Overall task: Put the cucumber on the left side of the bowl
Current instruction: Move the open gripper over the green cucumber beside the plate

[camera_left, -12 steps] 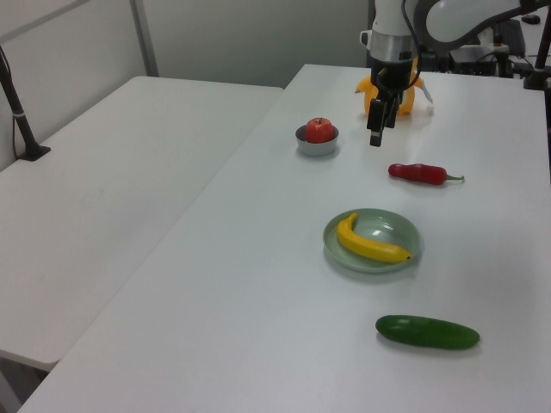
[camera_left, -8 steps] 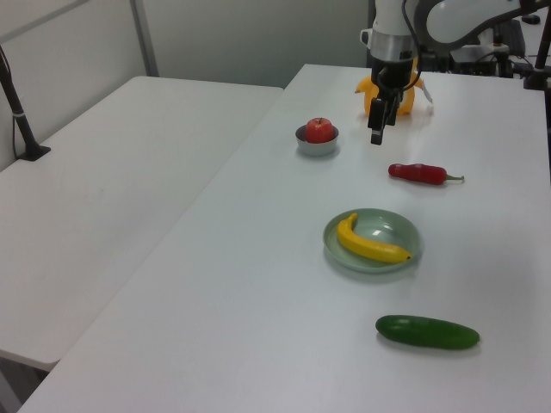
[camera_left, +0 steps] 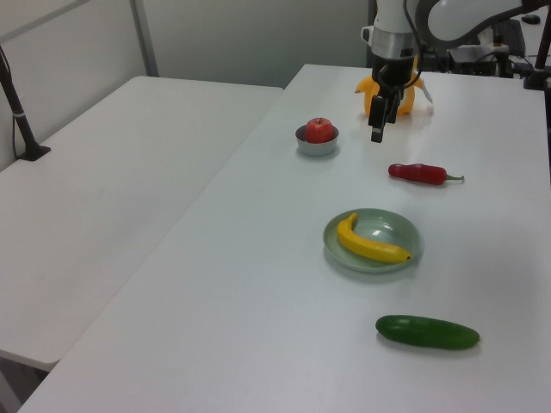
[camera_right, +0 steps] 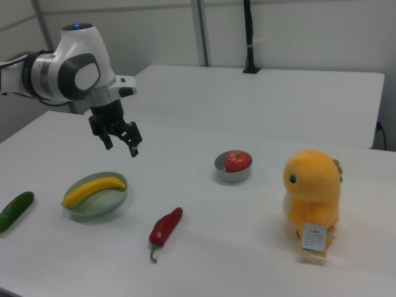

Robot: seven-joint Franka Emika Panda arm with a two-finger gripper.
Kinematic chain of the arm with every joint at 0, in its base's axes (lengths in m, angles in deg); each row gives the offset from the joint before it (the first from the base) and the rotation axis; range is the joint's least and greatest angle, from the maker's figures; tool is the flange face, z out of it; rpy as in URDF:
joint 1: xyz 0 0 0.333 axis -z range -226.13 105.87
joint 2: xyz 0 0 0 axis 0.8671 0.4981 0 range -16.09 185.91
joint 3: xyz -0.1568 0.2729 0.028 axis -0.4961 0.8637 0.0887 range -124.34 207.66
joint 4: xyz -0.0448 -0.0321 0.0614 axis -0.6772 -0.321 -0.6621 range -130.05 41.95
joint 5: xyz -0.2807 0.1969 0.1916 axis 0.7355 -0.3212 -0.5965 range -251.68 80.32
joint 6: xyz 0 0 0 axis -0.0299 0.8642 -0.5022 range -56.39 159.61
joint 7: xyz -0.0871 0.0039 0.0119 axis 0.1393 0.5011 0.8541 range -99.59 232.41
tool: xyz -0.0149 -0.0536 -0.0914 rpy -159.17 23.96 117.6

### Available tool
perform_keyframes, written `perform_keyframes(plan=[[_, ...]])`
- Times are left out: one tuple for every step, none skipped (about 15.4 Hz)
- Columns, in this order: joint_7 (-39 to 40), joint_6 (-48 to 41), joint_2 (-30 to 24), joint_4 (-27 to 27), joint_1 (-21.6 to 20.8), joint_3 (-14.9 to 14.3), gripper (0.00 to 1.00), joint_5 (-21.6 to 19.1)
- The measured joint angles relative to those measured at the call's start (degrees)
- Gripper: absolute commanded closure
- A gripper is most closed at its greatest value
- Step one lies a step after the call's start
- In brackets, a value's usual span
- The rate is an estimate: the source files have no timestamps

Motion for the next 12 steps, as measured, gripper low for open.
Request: perform_keyframes(plan=[[0.0,0.0,0.0,0.0,-0.1,0.1,0.0,0.0],[0.0,0.0,0.0,-0.1,-0.2,0.3,0.0,0.0],[0.0,0.0,0.0,-0.1,-0.4,0.6,0.0,0.0],[0.0,0.0,0.0,-0.1,-0.7,1.1,0.0,0.0],[-0.3,0.0,0.0,-0.1,-0.8,2.0,0.0,0.0],[-0.9,0.0,-0.1,-0.1,-1.0,3.0,0.0,0.0],[-1.7,0.0,-0.2,-0.1,-1.0,4.2,0.0,0.0],[-2.3,0.0,-0.2,-0.2,-1.2,5.4,0.0,0.0],[-3.0,-0.1,-0.3,-0.3,-1.4,6.7,0.0,0.0],[-4.1,-0.5,-0.4,-0.6,-1.7,8.3,0.0,0.0],[-5.4,-1.4,-0.5,-0.9,-2.0,10.2,0.0,0.0],[-6.9,-2.1,-0.6,-1.0,-2.2,12.1,0.0,0.0]])
